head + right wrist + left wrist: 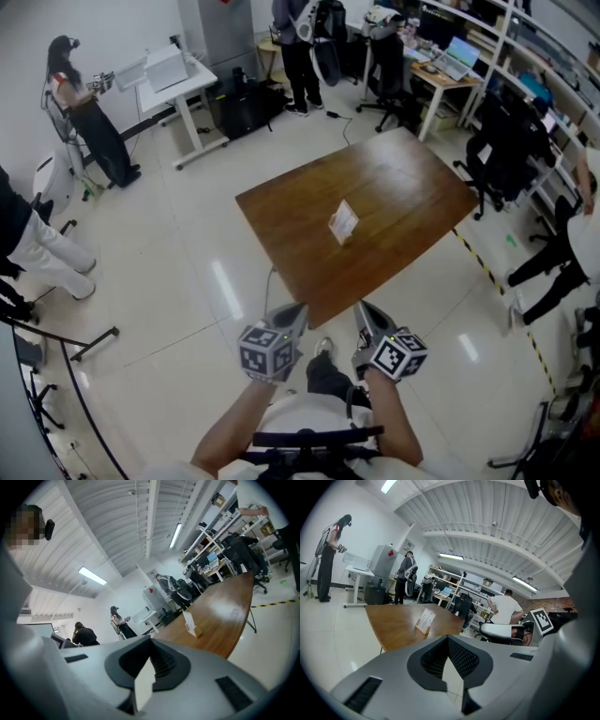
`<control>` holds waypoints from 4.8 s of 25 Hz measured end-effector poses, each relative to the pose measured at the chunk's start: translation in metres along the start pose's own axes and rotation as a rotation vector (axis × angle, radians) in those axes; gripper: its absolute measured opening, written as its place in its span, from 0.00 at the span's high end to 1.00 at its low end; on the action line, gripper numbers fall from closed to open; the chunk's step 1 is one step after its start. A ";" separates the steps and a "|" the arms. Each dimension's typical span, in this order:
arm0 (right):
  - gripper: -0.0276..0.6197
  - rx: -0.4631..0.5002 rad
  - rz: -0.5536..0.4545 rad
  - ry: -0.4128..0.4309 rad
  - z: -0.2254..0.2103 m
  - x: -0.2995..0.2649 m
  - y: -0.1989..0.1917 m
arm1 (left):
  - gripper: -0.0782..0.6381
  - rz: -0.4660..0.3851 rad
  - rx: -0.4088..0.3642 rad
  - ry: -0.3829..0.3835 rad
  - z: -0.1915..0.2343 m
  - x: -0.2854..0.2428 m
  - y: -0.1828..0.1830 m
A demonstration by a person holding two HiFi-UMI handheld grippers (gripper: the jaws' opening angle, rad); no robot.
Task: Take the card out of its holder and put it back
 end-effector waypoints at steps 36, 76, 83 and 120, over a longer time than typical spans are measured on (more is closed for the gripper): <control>0.67 0.301 0.214 -0.075 -0.175 -0.232 0.076 | 0.91 0.015 0.034 0.097 0.061 -0.197 0.062; 0.92 0.449 0.301 -0.037 -0.187 -0.299 0.068 | 0.91 0.031 0.097 0.119 0.093 -0.228 0.057; 0.92 0.467 0.240 -0.039 -0.175 -0.289 0.092 | 0.91 0.029 0.086 0.111 0.088 -0.224 0.061; 0.92 0.240 -0.013 -0.105 -0.051 -0.082 0.082 | 0.91 -0.026 0.022 0.044 0.037 -0.091 0.034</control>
Point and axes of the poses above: the fingertips, and each gripper's own axes: x backward along the fingers, z to its left, y out of its top, the point moved 9 cm from there along x, backward along the fingers, and after that the axes turned 5 degrees about -z, right-handed, at the moved point
